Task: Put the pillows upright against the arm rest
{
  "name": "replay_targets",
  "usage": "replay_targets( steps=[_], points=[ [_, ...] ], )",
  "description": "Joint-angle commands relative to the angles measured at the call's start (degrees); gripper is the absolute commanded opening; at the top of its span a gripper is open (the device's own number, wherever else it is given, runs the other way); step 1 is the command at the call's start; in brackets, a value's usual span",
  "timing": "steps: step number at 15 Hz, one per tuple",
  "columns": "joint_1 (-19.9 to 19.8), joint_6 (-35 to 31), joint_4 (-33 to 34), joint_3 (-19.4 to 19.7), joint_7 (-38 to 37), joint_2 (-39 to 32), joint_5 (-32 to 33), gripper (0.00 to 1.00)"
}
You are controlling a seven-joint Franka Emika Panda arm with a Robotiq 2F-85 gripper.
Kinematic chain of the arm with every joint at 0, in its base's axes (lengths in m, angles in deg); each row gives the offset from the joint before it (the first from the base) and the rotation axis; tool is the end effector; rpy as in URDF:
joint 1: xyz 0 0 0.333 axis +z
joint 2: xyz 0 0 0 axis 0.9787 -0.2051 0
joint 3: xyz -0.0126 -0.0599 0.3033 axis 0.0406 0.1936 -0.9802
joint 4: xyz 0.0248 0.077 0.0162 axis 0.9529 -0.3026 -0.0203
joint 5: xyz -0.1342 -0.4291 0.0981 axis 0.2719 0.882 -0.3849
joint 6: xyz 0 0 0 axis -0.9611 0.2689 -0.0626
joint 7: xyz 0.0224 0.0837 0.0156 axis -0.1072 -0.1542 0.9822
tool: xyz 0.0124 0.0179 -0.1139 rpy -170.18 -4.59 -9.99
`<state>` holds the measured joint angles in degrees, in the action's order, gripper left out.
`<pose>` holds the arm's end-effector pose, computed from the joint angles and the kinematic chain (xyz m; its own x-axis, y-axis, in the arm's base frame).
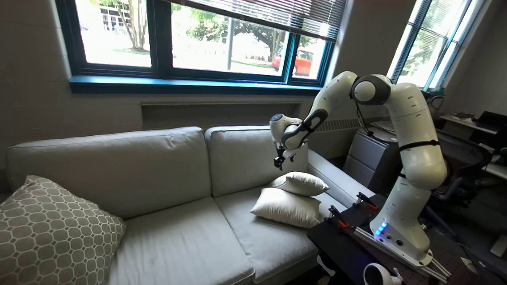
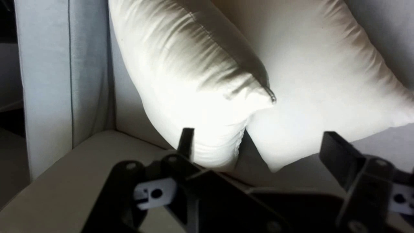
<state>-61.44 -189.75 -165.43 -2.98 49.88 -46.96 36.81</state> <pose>0.6241 0.1383 0.0844 0.9971 0.0600 -0.0473 0.0745 -0.9006 0.4283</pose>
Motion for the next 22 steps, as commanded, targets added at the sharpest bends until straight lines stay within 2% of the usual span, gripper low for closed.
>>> replay_targets(
  steps=[1,9,14,18,22],
  points=[
    [2.3,3.4,2.3,1.0,1.1,-3.6,-0.3,1.00],
    [3.9,8.0,4.1,2.1,5.5,-12.0,1.2,1.00],
    [6.0,7.7,7.4,4.1,9.5,-16.4,7.4,1.00],
    [7.1,8.6,7.3,5.3,8.9,-14.3,14.4,1.00],
    [6.6,11.3,6.7,4.0,7.9,-10.1,19.2,1.00]
  ],
)
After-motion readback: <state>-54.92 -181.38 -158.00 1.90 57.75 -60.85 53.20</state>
